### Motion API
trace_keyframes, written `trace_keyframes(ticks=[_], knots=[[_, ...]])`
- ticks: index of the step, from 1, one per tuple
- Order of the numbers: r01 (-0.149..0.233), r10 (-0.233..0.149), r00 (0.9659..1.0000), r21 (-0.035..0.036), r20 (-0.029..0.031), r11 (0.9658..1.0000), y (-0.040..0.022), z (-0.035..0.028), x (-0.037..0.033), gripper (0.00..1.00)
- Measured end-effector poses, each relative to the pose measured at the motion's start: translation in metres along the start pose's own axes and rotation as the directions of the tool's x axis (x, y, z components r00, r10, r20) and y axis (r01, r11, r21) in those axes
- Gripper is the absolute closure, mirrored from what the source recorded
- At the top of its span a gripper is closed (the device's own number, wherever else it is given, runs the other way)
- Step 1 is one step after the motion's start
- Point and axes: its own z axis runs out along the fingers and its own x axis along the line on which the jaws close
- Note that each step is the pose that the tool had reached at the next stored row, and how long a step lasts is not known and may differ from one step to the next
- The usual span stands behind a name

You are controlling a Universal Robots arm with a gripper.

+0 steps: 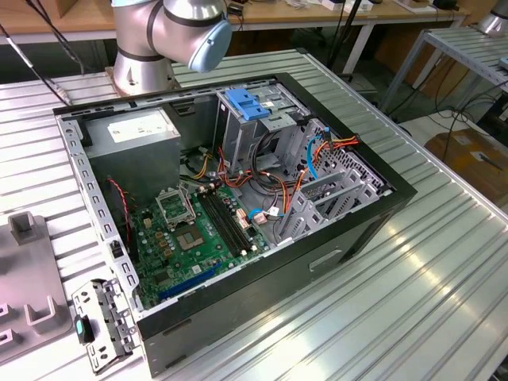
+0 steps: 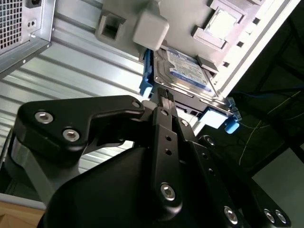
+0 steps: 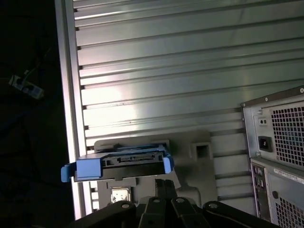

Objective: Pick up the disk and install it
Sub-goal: 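Reach for the disk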

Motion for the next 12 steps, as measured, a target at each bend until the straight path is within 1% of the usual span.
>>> trace_keyframes(ticks=[2,4,12], knots=[[0.0,0.0,1.0,-0.0002,-0.0003,1.0,-0.0005,0.0007,0.0079,0.89],[0.0,0.0,1.0,-0.0005,-0.0003,1.0,-0.0009,0.0011,0.0123,0.89],[0.0,0.0,1.0,-0.0006,-0.0003,1.0,-0.0011,0.0012,0.0144,0.89]])
